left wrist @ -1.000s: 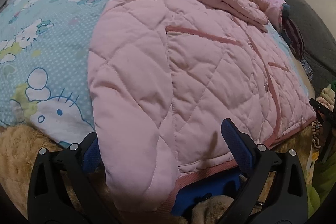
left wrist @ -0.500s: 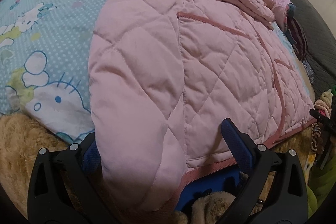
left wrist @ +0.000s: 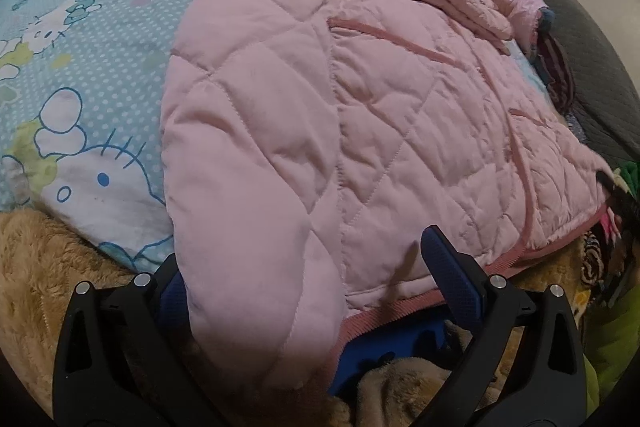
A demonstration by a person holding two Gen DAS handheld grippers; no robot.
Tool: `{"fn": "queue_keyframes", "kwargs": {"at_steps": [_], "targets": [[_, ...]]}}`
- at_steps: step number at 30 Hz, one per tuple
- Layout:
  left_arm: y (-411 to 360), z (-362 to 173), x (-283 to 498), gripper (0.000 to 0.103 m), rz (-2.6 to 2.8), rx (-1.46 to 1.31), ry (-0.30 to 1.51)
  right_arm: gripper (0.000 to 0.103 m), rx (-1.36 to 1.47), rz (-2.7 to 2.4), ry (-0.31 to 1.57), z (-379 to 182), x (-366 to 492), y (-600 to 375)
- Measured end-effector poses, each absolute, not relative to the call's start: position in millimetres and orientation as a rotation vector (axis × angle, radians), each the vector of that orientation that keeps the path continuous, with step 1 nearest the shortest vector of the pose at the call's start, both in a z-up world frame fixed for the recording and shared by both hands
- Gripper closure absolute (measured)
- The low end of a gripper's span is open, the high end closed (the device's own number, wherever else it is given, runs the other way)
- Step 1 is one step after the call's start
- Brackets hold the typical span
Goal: Fold large clothes
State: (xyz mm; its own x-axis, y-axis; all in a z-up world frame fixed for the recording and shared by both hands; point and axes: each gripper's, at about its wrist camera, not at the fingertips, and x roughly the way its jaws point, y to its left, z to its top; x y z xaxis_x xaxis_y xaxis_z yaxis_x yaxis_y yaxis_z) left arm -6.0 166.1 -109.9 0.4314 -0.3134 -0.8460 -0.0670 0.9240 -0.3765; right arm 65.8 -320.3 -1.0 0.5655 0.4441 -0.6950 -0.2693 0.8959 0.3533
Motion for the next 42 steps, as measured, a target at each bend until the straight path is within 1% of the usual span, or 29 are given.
{"fn": "queue_keyframes", "kwargs": {"at_steps": [1, 2, 3, 4, 5, 6, 7, 8, 9, 11, 15, 19, 24, 32, 42], "targets": [[165.8, -108.1, -7.4, 0.018, -0.162, -0.376, 1.119, 0.08, 0.22, 0.425, 0.861, 4.1, 67.9, -319.0], [165.6, -106.5, -8.3, 0.025, -0.169, -0.371, 1.118, 0.081, 0.222, 0.428, 0.846, 9.9, 71.0, -317.2], [164.8, -104.1, -9.5, 0.029, -0.183, -0.363, 1.114, 0.081, 0.224, 0.432, 0.838, 13.7, 73.0, -316.0], [164.1, -101.9, -10.9, 0.031, -0.195, -0.357, 1.109, 0.081, 0.226, 0.438, 0.829, 18.4, 75.1, -313.8], [164.1, -100.1, -11.9, 0.04, -0.197, -0.35, 1.104, 0.081, 0.224, 0.441, 0.823, 21.5, 75.7, -312.2], [164.5, -98.3, -13.3, 0.053, -0.193, -0.34, 1.099, 0.081, 0.219, 0.447, 0.813, 25.7, 78.5, -309.5], [166.4, -97.0, -14.4, 0.061, -0.182, -0.339, 1.092, 0.081, 0.218, 0.45, 0.807, 27.7, 79.4, -307.8], [168.3, -96.4, -14.8, 0.075, -0.175, -0.347, 1.087, 0.081, 0.22, 0.454, 0.799, 30.3, 81.2, -306.6], [171.9, -94.6, -15.4, 0.08, -0.174, -0.359, 1.076, 0.081, 0.225, 0.457, 0.789, 32.9, 83.5, -305.8], [172.9, -88.8, -14.3, 0.086, -0.191, -0.359, 1.059, 0.081, 0.237, 0.453, 0.774, 37.1, 87.1, -305.6], [172.5, -55.2, -6.4, 0.09, -0.233, -0.34, 0.966, 0.081, 0.269, 0.464, 0.748, 46.2, 98.7, -305.5], [175.5, -19.1, 11.4, 0.09, -0.248, -0.336, 0.864, 0.081, 0.313, 0.475, 0.723, 55.3, 111.0, -306.9], [171.3, 12.9, 33.1, 0.09, -0.261, -0.302, 0.789, 0.082, 0.353, 0.469, 0.708, 63.5, 124.5, -309.8], [165.8, 50.2, 62.1, 0.09, -0.261, -0.285, 0.703, 0.082, 0.442, 0.48, 0.701, 74.6, 151.5, -321.0], [183.2, 85.3, 89.2, 0.09, -0.241, -0.319, 0.635, 0.082, 0.519, 0.469, 0.677, 93.1, 184.4, -333.8]]}}
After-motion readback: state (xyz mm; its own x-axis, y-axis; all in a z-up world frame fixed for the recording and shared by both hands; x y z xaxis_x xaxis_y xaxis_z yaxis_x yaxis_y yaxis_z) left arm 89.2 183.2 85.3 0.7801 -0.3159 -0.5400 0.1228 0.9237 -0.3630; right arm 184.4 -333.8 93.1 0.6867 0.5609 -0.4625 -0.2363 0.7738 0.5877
